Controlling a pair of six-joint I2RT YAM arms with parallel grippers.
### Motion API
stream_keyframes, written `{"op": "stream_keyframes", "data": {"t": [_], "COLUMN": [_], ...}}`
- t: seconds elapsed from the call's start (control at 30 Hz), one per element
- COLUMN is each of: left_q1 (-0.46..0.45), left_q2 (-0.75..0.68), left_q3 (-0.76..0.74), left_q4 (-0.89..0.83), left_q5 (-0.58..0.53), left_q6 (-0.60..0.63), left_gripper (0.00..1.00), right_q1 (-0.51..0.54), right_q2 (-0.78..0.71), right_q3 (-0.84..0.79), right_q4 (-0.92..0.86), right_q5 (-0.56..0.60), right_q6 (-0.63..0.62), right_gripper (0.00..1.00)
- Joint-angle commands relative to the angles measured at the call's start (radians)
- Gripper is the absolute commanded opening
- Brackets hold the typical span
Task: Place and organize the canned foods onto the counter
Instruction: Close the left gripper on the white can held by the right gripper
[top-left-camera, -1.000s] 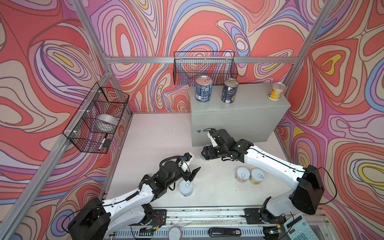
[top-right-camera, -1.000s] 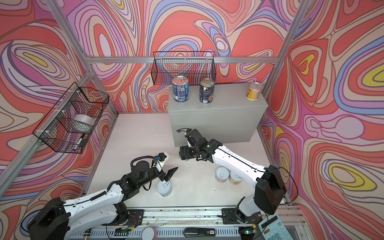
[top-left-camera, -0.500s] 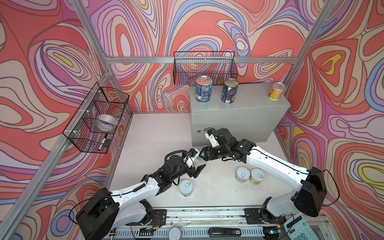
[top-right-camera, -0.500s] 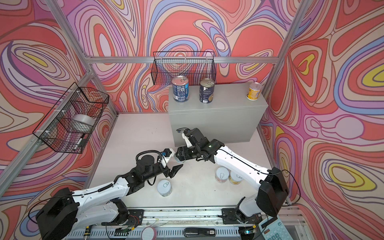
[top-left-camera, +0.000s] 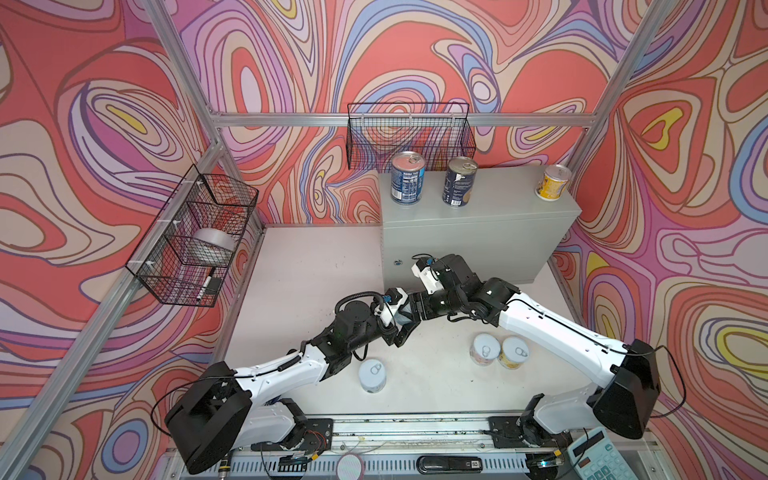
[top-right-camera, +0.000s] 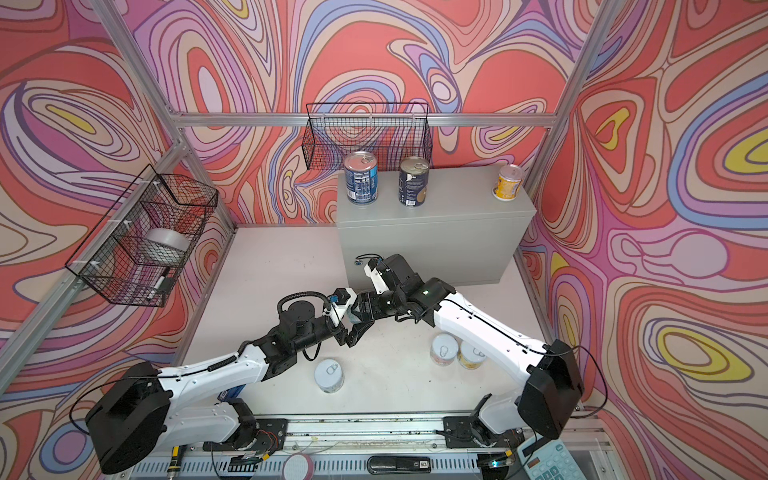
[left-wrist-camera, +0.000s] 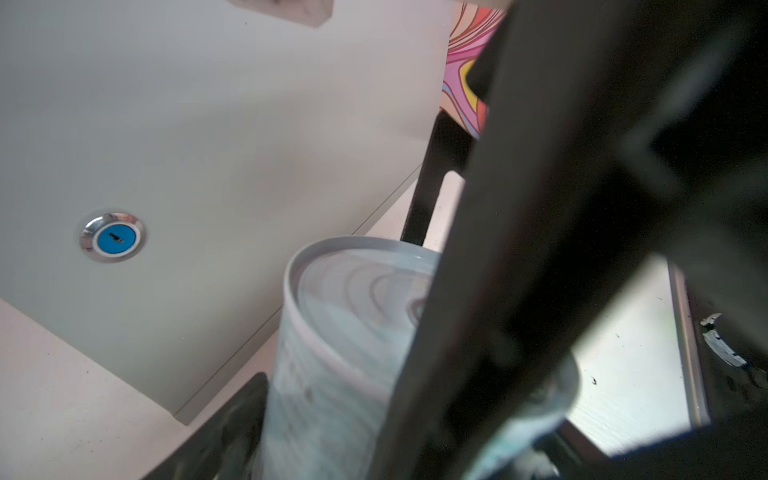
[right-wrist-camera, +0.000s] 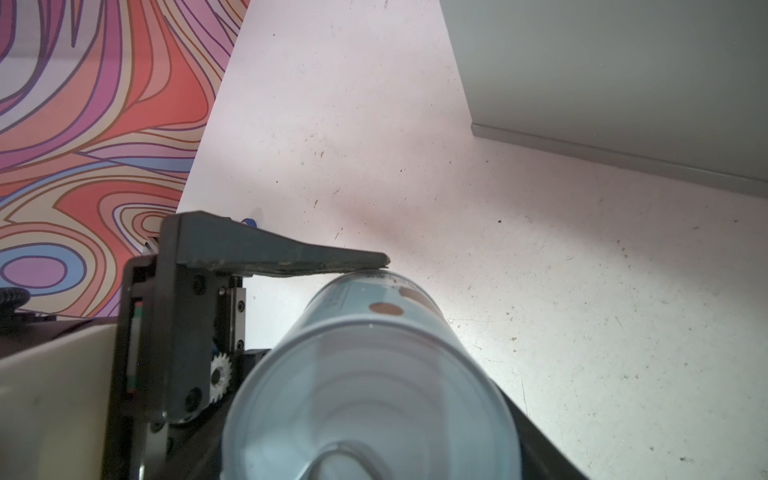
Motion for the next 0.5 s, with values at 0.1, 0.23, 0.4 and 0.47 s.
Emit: {"op": "stream_keyframes", "data": {"t": [0.1, 0.23, 0.4, 0.47], "left_q1": [0.0, 0.0, 0.0, 0.0], "left_q2": [0.035, 0.045, 0.06, 0.066], "left_q3": [0.055, 0.067, 0.073, 0.074], "left_q4": [0.05, 0.045, 0.054, 0.053], "left_q5": [0.045, 0.057, 0.054, 0.045], "left_q6": [0.03, 0.042, 0.055, 0.064], "left_gripper": [0.86, 0.84, 0.84, 0.85], "right_q1": [0.005, 0.004, 0.004, 0.004], "right_q2": [-0.018, -0.023, -0.01, -0.008], "right_q3": [-0.009, -0.016, -0.004, 0.004], "right_q4": [0.047, 0.046, 0.018, 0.004], "right_q5": [-0.084, -0.098, -0.13, -0.134], "right_q6": [-0.017, -0.011, -0.028, -0.037], "right_gripper": [0.73, 0.73, 0.73, 0.73]}}
